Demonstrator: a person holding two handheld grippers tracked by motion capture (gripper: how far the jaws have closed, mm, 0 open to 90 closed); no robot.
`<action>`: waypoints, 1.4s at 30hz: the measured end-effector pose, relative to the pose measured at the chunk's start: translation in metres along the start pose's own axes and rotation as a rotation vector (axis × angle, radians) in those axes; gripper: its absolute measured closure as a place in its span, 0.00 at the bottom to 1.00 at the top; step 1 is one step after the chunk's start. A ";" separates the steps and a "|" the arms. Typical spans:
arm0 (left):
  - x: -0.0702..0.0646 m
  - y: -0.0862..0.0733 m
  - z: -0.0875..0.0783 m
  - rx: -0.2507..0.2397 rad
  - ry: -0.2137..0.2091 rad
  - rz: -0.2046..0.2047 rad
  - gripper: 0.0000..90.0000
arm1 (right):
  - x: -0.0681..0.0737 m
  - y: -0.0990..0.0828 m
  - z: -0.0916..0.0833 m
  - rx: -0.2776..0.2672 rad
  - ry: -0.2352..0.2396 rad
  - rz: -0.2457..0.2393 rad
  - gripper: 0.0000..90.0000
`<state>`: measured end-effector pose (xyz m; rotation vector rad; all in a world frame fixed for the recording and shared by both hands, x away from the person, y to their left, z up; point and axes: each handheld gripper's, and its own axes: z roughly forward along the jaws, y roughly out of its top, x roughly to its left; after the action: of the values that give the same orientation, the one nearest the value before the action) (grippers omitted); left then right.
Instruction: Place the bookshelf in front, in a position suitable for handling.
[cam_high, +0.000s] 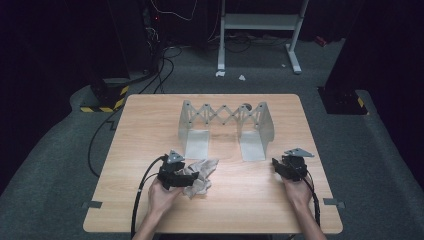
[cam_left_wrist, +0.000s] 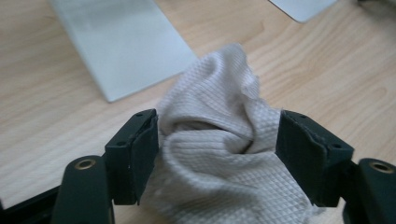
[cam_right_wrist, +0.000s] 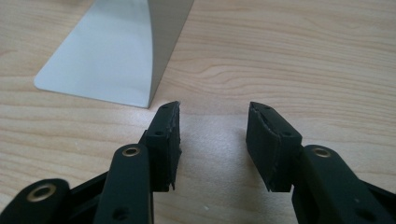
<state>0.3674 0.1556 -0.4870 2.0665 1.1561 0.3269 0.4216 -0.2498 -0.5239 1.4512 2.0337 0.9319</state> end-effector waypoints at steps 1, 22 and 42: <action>-0.002 0.000 0.003 0.007 0.006 0.007 0.32 | -0.001 0.000 0.000 -0.001 -0.009 -0.004 0.61; 0.003 0.000 0.034 0.104 0.120 -0.010 0.35 | -0.004 0.001 0.002 0.009 -0.002 0.010 0.54; 0.033 -0.008 0.013 0.093 0.135 -0.048 0.81 | 0.000 0.002 0.004 0.025 -0.032 -0.013 0.43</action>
<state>0.3873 0.1790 -0.5057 2.1203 1.3215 0.4016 0.4263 -0.2483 -0.5250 1.4552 2.0359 0.8758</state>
